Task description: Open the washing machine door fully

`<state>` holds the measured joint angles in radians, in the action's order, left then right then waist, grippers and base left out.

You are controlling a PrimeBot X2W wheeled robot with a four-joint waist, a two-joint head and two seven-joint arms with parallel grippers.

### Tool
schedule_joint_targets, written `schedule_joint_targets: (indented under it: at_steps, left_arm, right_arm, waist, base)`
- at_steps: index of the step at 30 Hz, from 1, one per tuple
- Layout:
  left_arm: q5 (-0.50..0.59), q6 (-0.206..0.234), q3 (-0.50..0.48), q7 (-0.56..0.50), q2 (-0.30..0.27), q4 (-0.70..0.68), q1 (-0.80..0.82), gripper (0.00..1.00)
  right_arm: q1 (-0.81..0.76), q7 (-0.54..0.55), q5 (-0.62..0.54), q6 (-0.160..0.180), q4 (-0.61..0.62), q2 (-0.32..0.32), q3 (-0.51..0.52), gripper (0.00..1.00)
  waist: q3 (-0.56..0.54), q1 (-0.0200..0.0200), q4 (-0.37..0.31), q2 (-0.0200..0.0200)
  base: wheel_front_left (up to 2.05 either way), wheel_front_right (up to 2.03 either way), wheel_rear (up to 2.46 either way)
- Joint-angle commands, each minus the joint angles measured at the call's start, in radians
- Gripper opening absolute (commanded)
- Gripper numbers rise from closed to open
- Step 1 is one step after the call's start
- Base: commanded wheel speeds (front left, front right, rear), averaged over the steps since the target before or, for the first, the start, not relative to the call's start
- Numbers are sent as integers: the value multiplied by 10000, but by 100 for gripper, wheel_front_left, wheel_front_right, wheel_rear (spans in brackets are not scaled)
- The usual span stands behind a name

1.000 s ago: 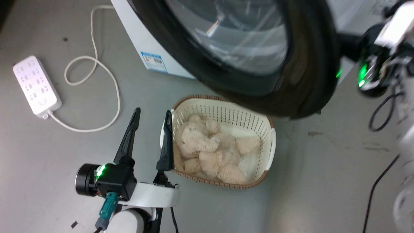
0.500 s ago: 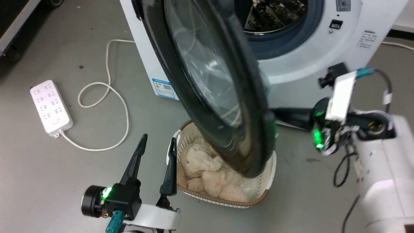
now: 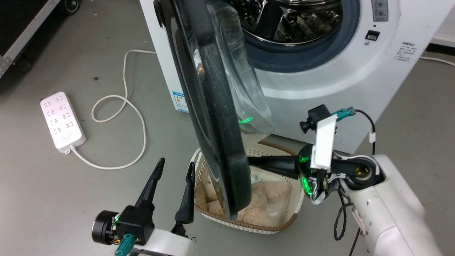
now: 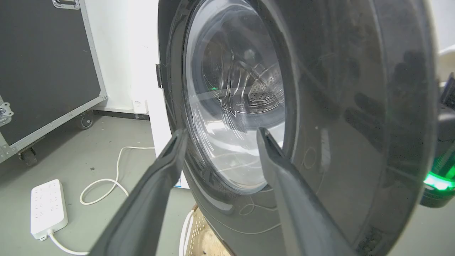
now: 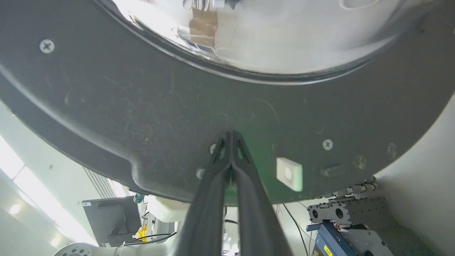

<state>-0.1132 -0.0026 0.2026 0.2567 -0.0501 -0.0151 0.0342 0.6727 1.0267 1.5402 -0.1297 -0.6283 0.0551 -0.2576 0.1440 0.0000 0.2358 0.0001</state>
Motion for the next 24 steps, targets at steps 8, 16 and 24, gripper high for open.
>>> schedule_joint_targets:
  at_steps: [8, 16, 24]
  left_arm:
    - [-361, -198, -364, 51, -38, 278, -312, 100]
    - [-929, -557, -751, 51, -268, 653, -296, 100]
    - [-1397, -664, -1249, 51, -526, 833, -518, 100]
  right_arm:
    - [-482, -1585, -667, -10, 667, 344, -52, 100]
    - [-2361, -5758, -3660, -10, 4313, 2193, 597, 100]
    - [-4832, -10060, -7872, -10, 6338, 3644, 832, 100]
  waist:
    - [-517, 0, -480, -1]
    - [-1128, 0, -1105, -1]
    - [-1526, 0, -1860, -1]
  base:
    - [0, 0, 0]
    - [0, 0, 0]
    - [0, 0, 0]
